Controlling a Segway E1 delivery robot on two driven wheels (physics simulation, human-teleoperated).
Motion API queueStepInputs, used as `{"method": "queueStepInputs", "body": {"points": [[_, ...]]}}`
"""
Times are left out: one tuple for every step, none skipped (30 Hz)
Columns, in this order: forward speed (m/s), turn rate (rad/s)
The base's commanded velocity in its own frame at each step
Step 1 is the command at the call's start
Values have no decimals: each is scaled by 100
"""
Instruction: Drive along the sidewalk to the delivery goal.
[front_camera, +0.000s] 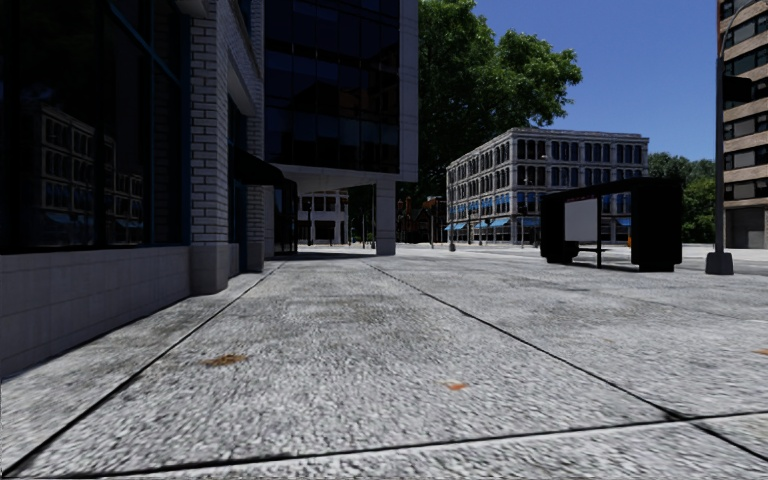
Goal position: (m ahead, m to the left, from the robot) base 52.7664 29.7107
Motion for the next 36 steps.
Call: {"method": "queueStepInputs", "body": {"points": [[147, 0], [147, 0], [147, 0], [147, 0], [147, 0], [147, 0], [147, 0], [147, 0], [147, 0], [147, 0], [147, 0], [147, 0], [147, 0], [147, 0], [147, 0], [147, 0], [147, 0], [147, 0], [146, 0], [146, 0], [146, 0], [146, 0], [146, 0], [146, 0], [146, 0], [146, 0], [146, 0], [146, 0], [146, 0], [146, 0], [146, 0], [146, 0], [146, 0], [146, 0], [146, 0], [146, 0]]}}
